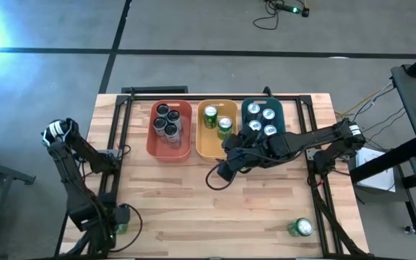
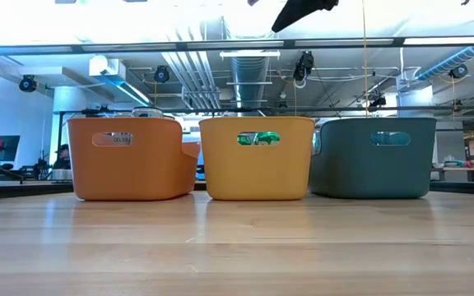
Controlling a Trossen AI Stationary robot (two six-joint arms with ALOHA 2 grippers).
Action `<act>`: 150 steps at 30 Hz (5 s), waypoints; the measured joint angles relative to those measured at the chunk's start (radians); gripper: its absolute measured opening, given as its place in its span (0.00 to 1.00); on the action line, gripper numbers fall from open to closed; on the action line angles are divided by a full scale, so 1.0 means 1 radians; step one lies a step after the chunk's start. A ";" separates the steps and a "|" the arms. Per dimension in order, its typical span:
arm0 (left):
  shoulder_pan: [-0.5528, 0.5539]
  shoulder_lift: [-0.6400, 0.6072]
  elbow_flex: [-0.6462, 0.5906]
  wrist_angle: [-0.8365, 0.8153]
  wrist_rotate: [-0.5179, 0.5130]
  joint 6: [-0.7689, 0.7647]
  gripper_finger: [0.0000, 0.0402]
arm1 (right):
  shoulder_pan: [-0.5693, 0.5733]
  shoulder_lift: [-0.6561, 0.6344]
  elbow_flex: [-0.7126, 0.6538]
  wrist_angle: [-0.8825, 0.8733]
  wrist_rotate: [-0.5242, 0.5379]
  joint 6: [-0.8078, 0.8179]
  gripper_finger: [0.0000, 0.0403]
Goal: Sort soda cans
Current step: Put the green soda can into the yellow bin
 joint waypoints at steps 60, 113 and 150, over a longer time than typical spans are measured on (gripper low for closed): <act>1.237 0.410 0.939 -0.269 -0.337 1.175 0.69 | 0.108 -0.125 0.073 -0.640 0.077 0.468 0.91; 1.365 0.792 0.963 -0.238 -0.277 1.201 0.71 | 0.225 -0.130 -0.013 -0.624 0.062 0.673 0.91; 1.374 0.787 0.963 -0.250 -0.253 1.145 0.86 | 0.249 -0.130 -0.013 -0.543 0.062 0.627 0.91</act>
